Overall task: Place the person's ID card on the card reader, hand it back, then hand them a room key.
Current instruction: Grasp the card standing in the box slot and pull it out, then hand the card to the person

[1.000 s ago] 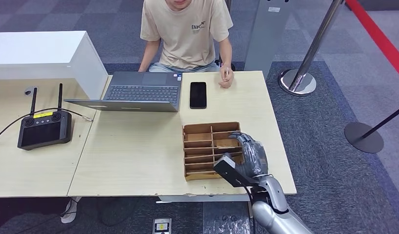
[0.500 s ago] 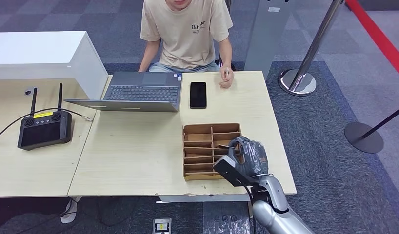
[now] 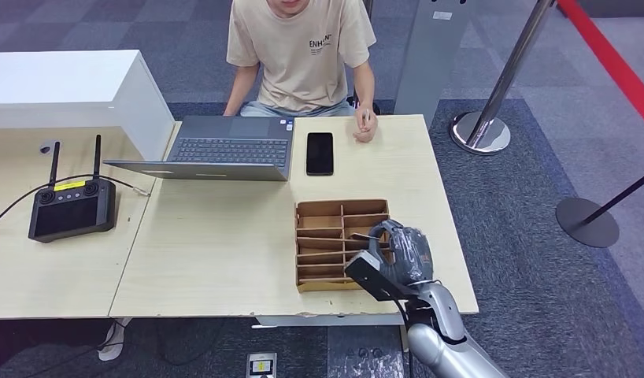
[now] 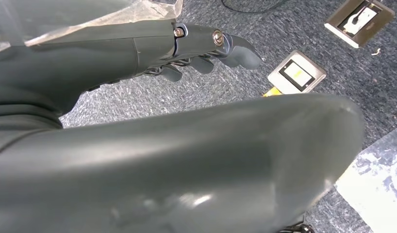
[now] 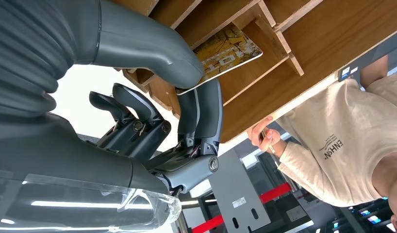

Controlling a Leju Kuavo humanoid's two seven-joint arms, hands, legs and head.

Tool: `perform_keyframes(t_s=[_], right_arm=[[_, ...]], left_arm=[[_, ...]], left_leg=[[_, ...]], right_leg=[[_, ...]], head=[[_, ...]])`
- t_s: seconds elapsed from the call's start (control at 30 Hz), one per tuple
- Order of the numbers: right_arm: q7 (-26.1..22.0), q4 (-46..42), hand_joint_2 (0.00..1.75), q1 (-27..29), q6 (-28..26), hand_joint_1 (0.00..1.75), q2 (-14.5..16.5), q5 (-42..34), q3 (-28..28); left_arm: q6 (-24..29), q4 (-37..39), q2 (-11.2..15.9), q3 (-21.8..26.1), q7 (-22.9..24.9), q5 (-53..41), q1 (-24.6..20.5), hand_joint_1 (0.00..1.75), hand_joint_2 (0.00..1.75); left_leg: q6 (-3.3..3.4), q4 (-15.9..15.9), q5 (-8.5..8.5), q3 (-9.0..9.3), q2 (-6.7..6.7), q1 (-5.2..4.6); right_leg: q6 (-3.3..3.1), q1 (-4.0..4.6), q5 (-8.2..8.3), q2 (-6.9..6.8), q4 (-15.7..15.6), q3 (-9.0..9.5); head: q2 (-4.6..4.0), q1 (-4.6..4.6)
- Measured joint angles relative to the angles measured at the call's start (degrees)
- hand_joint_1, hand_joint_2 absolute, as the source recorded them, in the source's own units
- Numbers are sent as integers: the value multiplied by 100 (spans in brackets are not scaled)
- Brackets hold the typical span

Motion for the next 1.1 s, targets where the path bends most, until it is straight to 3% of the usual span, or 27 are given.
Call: perform_keyframes(t_s=[0.23,0.8,0.97,1.1], right_arm=[[-410,-193,175,-92,-155,175,-1,-522,-60],[-1079,-1746,175,-1086,-146,175,-130,-2292,-591],[-1163,-1760,175,-1629,316,175,-133,-3326,-636],[-959,-1202,175,-2315,906,175,-138,-3553,-580]], left_arm=[[0,0,-3,0,1,-42,-2,0,0],[-50,0,-84,0,63,-238,-45,0,0],[-164,0,-106,-4,76,-379,-111,0,0],[-265,-2,-133,-15,98,-495,-190,0,0]], left_leg=[[0,0,0,-1,1,0],[0,1,0,-1,1,-1],[0,1,1,-1,2,-1],[-1,1,2,-3,-2,0]], right_leg=[[0,0,0,0,0,-1],[0,-1,0,1,0,-1],[-1,0,1,2,1,0],[-2,0,2,1,3,1]], head=[[0,-1],[0,-1],[0,-1],[0,0]])
